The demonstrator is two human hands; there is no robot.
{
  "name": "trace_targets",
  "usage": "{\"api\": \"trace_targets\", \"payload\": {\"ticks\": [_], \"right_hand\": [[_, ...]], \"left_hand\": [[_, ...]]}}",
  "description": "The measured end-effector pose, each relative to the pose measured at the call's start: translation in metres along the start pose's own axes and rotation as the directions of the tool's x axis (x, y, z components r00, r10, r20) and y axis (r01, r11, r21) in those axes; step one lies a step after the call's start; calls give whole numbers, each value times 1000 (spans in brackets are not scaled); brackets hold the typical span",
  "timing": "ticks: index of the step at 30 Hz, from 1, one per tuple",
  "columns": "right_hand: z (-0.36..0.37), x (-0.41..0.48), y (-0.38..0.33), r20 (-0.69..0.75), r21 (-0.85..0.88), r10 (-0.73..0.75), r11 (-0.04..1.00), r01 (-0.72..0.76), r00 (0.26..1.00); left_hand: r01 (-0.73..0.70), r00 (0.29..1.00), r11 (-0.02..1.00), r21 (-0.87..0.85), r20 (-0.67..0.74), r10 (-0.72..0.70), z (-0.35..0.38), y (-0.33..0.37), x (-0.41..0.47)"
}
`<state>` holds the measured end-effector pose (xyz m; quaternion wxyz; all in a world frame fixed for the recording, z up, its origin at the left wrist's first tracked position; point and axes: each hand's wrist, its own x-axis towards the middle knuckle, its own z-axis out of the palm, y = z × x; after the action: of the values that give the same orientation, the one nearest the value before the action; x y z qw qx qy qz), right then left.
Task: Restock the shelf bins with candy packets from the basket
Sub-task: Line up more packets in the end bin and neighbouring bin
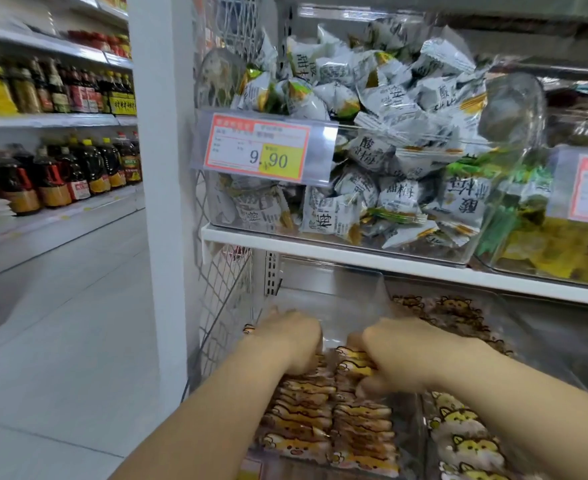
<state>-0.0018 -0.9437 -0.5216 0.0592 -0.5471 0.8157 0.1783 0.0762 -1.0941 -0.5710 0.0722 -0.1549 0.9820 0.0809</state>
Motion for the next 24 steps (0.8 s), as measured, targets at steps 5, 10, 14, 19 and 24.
{"api": "trace_targets", "payload": {"ticks": [5, 10, 14, 19, 24], "right_hand": [[7, -1, 6, 11, 94, -45, 995, 44, 999], [22, -4, 12, -34, 103, -76, 992, 79, 997], [29, -7, 17, -56, 113, -71, 991, 77, 996], [24, -5, 13, -106, 74, -70, 994, 78, 992], [24, -8, 11, -163, 77, -66, 994, 79, 984]], "left_hand": [[72, 984, 984, -162, 171, -43, 0, -4, 5], [48, 981, 994, -97, 191, -29, 0, -2, 10], [76, 981, 993, -89, 185, -59, 10, -4, 15], [62, 976, 987, -145, 214, -30, 8, -6, 17], [5, 992, 999, 41, 123, -10, 13, -11, 11]]}}
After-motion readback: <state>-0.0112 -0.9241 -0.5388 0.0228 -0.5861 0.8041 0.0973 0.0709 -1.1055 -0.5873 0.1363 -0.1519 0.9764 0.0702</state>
